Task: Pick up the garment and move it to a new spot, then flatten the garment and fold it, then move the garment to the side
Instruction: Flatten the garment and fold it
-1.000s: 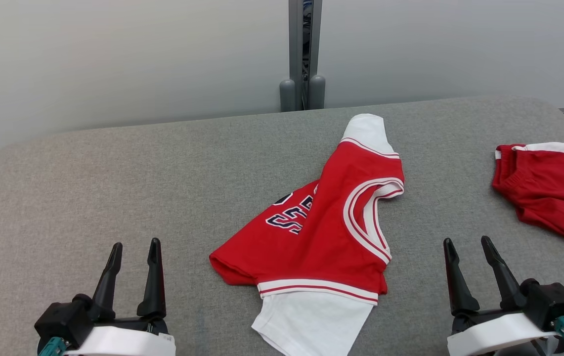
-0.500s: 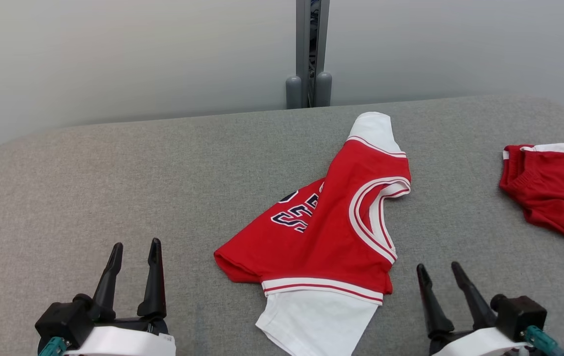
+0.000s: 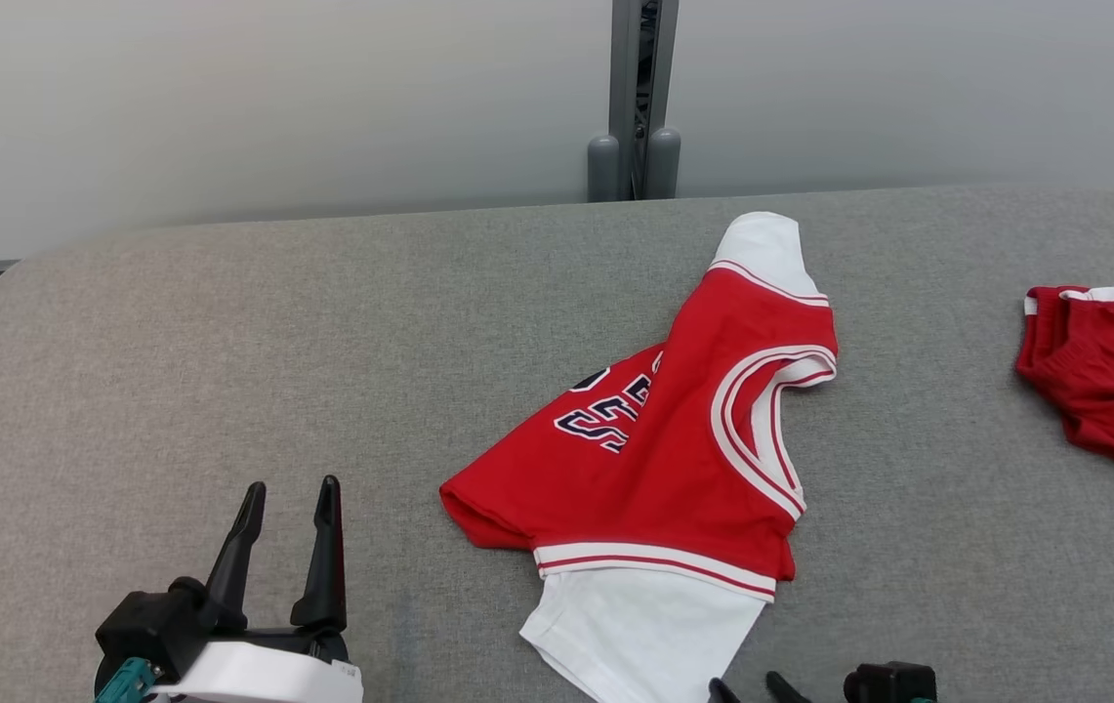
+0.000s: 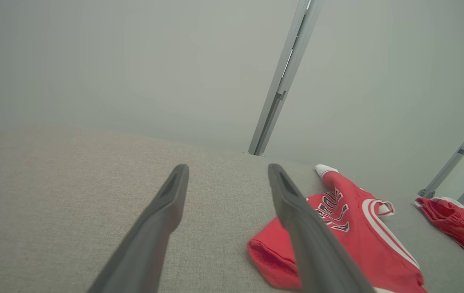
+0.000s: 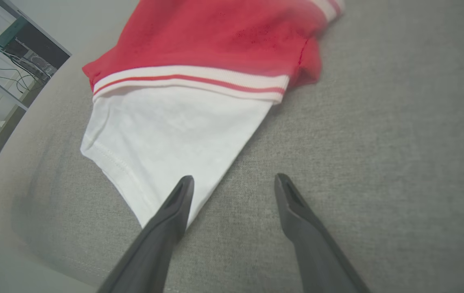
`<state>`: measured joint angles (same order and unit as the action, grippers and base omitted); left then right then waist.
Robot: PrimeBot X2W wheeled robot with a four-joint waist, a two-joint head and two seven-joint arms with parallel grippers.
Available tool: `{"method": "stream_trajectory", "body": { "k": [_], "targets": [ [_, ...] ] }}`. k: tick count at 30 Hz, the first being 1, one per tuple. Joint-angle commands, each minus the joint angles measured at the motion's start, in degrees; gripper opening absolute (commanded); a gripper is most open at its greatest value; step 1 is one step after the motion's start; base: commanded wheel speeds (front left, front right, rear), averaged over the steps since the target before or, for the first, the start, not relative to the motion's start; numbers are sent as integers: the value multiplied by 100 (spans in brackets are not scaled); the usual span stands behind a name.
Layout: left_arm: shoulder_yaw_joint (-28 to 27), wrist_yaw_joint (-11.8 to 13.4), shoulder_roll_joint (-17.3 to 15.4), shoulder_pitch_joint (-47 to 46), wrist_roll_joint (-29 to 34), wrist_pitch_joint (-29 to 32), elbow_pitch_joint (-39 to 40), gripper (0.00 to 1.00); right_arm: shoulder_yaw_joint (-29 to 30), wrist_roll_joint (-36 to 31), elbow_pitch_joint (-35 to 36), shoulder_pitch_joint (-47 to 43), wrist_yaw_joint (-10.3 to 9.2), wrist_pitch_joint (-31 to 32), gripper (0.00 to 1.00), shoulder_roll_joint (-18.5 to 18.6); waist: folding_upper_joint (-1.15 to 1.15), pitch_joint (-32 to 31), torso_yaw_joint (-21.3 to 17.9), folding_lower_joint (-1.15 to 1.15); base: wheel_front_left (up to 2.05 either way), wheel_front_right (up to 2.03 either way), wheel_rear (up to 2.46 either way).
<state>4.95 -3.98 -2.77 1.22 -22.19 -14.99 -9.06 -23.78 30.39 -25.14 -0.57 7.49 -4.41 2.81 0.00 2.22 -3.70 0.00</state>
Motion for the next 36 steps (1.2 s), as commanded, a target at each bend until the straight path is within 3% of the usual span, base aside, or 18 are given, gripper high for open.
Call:
{"method": "stream_trajectory", "body": {
  "k": [1, 18, 20, 22, 23, 26, 36],
  "targets": [
    [16, -29, -26, -106, 54, -20, -17, 100, -111, 190, -54, 1, 2, 112, 100, 26, 0, 46, 46, 0, 0, 0, 0],
    [106, -86, -25, -229, 116, -20, -101, 100, -968, 1184, -594, 500, 0, 251, 100, 16, 0, 240, 397, 0, 0, 0, 0],
    [110, -87, -25, -245, 120, -20, -105, 100, -1007, 1232, -678, 563, 0, 201, 85, 17, 0, 263, 435, 0, 0, 0, 0],
    [99, -87, -24, -260, 116, -20, -109, 100, -1060, 1284, -741, 636, 0, 164, 43, 16, 0, 284, 464, 0, 0, 0, 0],
    [99, -87, -24, -260, 116, -20, -109, 100, -1060, 1284, -741, 636, 0, 164, 43, 16, 0, 284, 464, 0, 0, 0, 0],
    [110, -93, -25, -286, 113, -20, -113, 100, -1137, 1350, -812, 738, 0, 92, 0, 15, 0, 315, 507, 0, 0, 0, 0],
    [108, -62, -25, -253, 81, -20, -138, 100, -1261, 1450, -1054, 967, -6, -174, 0, 27, 0, 282, 539, 0, 0, 0, 0]
  ]
}}
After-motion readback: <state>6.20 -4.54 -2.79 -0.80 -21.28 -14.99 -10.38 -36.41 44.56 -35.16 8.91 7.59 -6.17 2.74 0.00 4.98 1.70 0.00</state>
